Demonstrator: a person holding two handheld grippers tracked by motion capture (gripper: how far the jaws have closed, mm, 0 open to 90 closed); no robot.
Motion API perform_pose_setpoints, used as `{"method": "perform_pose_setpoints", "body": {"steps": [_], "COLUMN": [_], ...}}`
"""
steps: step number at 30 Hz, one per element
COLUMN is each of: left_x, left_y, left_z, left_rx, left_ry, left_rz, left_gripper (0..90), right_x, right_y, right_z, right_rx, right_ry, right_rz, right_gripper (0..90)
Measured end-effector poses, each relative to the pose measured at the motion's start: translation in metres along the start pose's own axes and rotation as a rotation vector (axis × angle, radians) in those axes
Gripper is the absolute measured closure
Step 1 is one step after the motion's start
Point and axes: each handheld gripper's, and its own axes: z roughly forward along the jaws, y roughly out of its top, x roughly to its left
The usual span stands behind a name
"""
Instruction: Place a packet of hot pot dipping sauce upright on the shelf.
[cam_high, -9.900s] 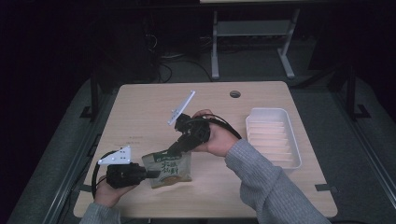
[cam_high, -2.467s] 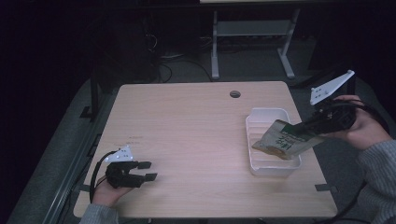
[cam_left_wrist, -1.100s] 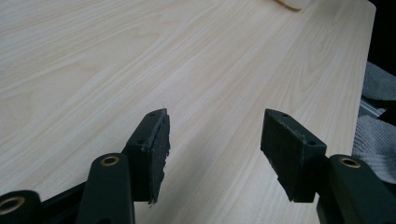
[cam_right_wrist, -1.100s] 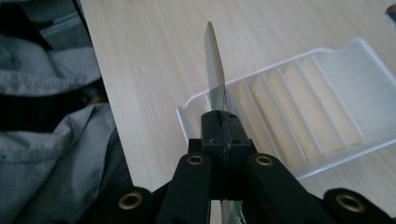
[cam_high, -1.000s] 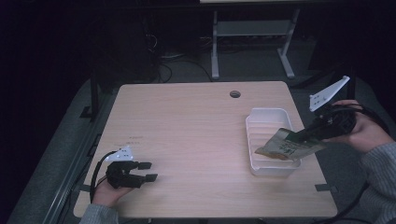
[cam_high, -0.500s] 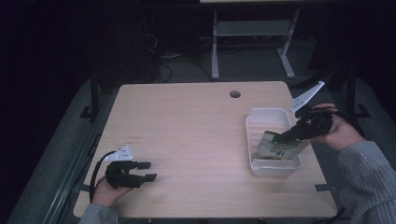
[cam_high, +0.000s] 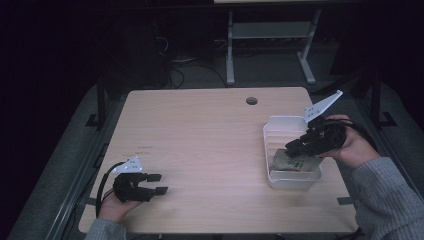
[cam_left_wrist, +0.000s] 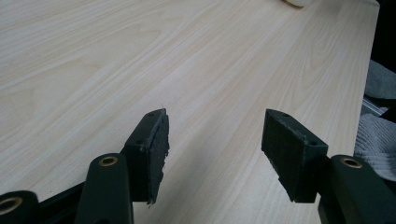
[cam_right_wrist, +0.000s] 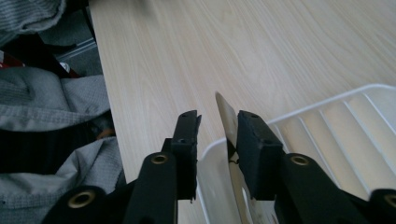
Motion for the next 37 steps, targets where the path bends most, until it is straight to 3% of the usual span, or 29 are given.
{"method": "perform_pose_setpoints", "body": {"steps": [14, 25, 37], "left_x": [0.0, -0.001, -0.001], "left_y": [0.0, 0.0, 0.0], "left_z": [0.0, 0.0, 0.0], "left_rx": [0.003, 0.003, 0.006], "left_ry": [-0.001, -0.004, -0.005], "left_rz": [0.002, 0.001, 0.004], "left_gripper": [40.4, 39.9, 39.0], "right_x": [0.028, 0.06, 0.079], "right_y": [0.026, 0.05, 0.057], "right_z": [0.021, 0.068, 0.11], "right_rx": [-0.063, -0.079, -0.072], "right_ry": [-0.011, 0.027, 0.08], "right_rz": [-0.048, -0.071, -0.076], "right_gripper": [56.2, 49.9, 43.2]}}
